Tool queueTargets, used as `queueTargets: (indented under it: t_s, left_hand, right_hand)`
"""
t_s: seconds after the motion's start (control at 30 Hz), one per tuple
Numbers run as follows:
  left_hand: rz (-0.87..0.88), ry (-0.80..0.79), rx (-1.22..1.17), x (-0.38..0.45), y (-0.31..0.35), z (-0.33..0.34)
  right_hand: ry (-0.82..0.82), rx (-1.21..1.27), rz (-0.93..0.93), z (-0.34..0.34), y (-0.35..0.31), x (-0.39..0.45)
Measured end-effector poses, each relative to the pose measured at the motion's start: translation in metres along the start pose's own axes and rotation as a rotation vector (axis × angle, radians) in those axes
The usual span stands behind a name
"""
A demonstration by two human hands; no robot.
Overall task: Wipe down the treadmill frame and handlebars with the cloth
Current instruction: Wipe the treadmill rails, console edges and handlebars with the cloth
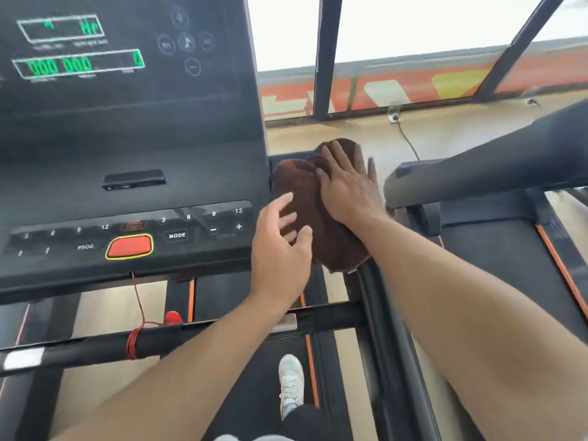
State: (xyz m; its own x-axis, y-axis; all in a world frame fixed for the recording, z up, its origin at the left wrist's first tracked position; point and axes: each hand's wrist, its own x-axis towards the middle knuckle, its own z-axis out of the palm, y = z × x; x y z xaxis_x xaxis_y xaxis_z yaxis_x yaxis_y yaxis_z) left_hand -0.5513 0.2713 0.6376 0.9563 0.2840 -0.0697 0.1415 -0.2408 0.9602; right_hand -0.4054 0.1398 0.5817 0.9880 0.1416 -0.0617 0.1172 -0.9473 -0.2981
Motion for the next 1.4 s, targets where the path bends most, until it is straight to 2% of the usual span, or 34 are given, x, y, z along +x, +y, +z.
queueTargets:
  t_s: [0.13,0.2,0.27,0.37,0.5,0.7,1.1,1.3,1.4]
  left_hand:
    - [-0.042,0.081,-0.002,-0.007,-0.012,-0.019]
    - [-0.048,0.115,-0.005,-0.01,-0.014,-0.026]
    - [-0.038,0.134,0.005,-0.011,-0.015,-0.03]
    - [-0.048,0.105,0.018,-0.011,-0.014,-0.033]
    - [-0.052,0.023,0.003,-0.006,-0.01,-0.034]
    - [-0.06,-0.004,0.009,0.008,-0.014,-0.04]
    - [-0.018,-0.045,0.115,0.028,-0.019,-0.052]
    - [-0.015,-0.112,0.158,0.025,-0.027,-0.063]
    - [-0.034,-0.122,0.147,0.019,-0.031,-0.07]
  right_hand:
    - [0.003,-0.057,0.182,0.011,-0.035,0.001]
    - [0.013,-0.057,0.124,0.02,-0.053,-0.023]
    - [0.002,-0.059,-0.01,0.026,-0.06,-0.054]
    - [-0.049,-0.093,-0.176,0.029,-0.052,-0.096]
    - [-0.063,-0.132,-0.21,0.031,-0.043,-0.111]
    - [-0.064,-0.149,-0.162,0.026,-0.058,-0.077]
    - [-0.042,-0.141,-0.109,0.005,-0.049,0.068]
    - [-0.02,-0.197,0.012,-0.004,-0.036,0.071]
    - [0.007,-0.064,0.118,-0.01,-0.025,0.057]
